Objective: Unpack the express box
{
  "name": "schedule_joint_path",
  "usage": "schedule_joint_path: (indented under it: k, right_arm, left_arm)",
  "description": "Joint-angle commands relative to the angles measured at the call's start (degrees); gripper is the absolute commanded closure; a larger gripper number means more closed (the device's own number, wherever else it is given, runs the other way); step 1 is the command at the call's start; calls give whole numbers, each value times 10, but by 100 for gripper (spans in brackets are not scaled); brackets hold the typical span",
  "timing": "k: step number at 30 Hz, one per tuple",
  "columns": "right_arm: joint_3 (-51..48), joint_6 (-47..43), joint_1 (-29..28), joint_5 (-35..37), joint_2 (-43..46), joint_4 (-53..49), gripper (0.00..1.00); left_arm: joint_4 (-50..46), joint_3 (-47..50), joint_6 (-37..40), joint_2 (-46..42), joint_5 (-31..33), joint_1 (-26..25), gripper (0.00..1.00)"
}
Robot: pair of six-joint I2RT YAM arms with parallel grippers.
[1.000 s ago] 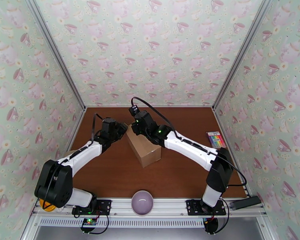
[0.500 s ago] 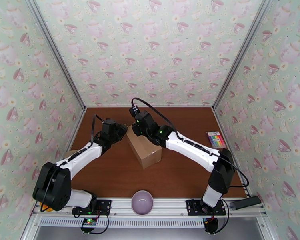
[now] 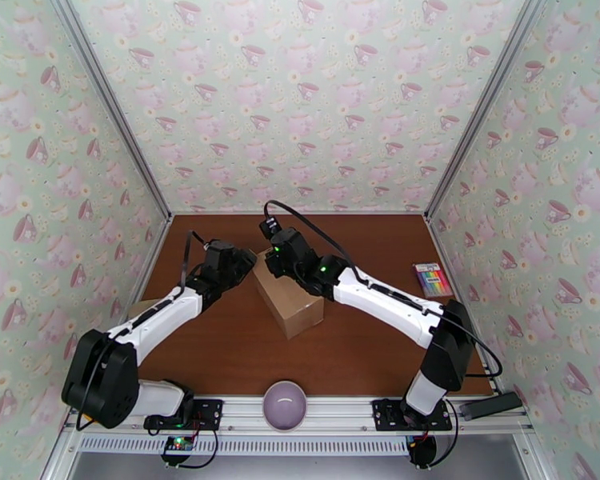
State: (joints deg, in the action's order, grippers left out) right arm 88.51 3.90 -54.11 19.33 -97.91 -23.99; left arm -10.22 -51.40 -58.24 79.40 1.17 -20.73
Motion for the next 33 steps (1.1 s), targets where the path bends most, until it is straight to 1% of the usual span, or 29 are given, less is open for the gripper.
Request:
schedule_joint_path:
  k: [1,3,6,10,14,17,19,21,26,29,33]
  right_arm:
    - [-20,10,-8,-23,-20,-89,100]
    - [-19,10,-7,-24,-20,-89,100]
    - [-17,12,-8,-26,-21,-88,100]
    - [-15,15,-8,-25,-19,-90,100]
    - [-15,14,-8,-24,-14,-90,100]
    - [-12,14,-7,-24,-13,-92,100]
    - [-9,13,-8,-24,-12,-95,100]
    - [-5,13,-8,-22,-11,-99,100]
    - [-1,16,-8,-19,3,-105,100]
    - [-2,20,-8,-21,10,-107,100]
    - [-4,26,-8,-20,16,-111,100]
  left_arm:
    - [-90,-39,103,-8,3,1,26]
    - [-93,-54,135,1,-24,2,24]
    - [-95,-77,162,22,-59,3,24]
    - [-48,-67,157,39,-105,3,24]
    - [-23,-62,148,53,-129,3,25]
    - [-30,-62,141,62,-128,4,29]
    - [-37,-41,132,64,-123,3,33]
    - [-38,-33,121,64,-119,3,35]
    - [-38,-14,89,66,-110,3,46]
    - [-36,-9,75,66,-108,3,49]
    - [-34,-7,62,67,-107,3,50]
